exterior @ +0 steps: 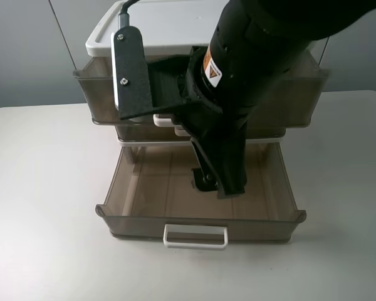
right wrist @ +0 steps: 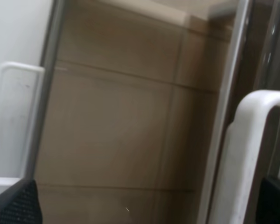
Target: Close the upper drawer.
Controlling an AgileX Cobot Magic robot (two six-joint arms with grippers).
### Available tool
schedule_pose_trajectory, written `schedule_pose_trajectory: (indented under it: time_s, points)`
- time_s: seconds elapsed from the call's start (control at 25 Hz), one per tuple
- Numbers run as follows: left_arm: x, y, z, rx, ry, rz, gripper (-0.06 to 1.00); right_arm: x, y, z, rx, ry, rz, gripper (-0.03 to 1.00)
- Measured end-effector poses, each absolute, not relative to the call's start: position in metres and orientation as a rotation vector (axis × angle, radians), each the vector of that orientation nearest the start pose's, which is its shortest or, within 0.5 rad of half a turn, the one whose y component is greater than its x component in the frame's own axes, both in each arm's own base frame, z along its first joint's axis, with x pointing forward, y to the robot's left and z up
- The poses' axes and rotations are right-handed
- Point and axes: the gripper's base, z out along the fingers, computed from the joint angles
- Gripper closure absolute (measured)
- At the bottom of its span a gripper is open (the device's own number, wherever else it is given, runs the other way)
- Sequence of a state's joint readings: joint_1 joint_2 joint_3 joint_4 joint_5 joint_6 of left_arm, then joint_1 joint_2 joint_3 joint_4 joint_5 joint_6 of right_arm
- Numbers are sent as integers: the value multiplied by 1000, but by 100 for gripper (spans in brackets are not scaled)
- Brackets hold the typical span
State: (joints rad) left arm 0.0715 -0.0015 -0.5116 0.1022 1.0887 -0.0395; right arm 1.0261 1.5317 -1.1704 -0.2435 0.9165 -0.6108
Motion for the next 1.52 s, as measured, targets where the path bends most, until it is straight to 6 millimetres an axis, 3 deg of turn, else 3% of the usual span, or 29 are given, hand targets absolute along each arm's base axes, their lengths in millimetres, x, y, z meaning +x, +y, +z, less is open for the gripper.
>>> schedule_pose_trajectory:
  time_s: [0.72,1.24,1.52]
  points:
    - [-8,8,279,-125,2054,140,20,216,255,272,-1957,1641,-254,27]
    - [-8,8,279,-125,2054,140,20,226,262,267,-1902,1609,-220,27]
    - [-8,8,279,-125,2054,140,20,221,264,272,-1822,1666,-99,27]
